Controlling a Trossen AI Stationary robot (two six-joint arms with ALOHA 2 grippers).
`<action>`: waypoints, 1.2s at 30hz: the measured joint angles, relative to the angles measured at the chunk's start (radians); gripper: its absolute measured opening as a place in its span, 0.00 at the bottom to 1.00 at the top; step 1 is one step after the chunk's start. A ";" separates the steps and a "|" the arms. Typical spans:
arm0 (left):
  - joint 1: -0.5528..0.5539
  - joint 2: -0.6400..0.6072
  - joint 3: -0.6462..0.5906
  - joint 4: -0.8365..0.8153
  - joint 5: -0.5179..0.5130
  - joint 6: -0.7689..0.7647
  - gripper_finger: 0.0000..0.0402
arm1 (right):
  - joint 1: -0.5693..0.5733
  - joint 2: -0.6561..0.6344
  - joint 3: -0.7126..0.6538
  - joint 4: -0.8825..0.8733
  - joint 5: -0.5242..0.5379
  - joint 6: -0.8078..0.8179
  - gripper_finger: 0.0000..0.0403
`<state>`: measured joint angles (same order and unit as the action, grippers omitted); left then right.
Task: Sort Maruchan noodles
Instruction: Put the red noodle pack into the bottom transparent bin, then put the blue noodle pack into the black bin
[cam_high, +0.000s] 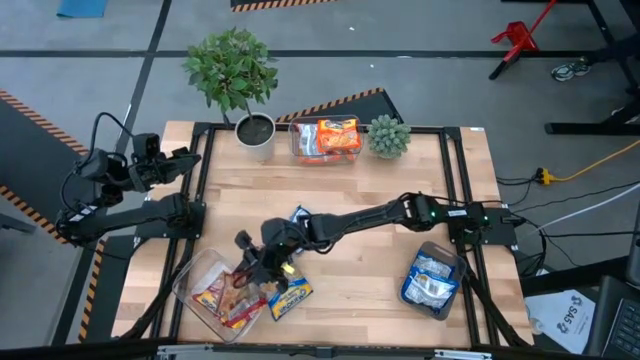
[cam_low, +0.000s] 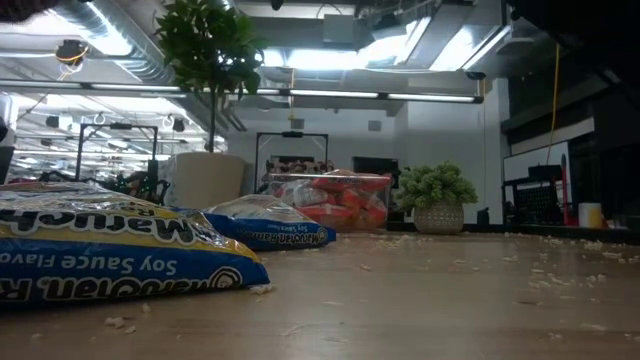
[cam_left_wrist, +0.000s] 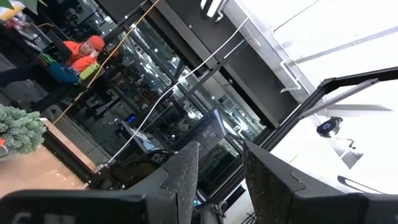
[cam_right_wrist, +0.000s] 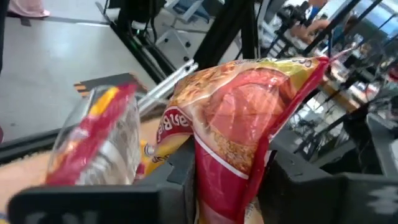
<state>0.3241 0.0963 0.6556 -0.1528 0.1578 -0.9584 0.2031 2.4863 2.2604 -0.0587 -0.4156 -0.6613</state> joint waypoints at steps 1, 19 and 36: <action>0.000 0.000 0.000 0.000 0.000 0.000 0.30 | -0.001 0.000 0.000 -0.010 0.000 0.000 0.28; 0.000 0.000 0.000 -0.104 -0.035 0.000 0.30 | 0.004 0.000 -0.001 0.011 -0.066 -0.055 0.38; 0.000 0.034 0.000 -0.249 -0.017 0.024 0.30 | -0.027 -0.170 0.000 -0.487 0.476 0.013 0.38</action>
<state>0.3241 0.1300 0.6559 -0.4016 0.1406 -0.9348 0.1757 2.3166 2.2601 -0.5456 0.0608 -0.6485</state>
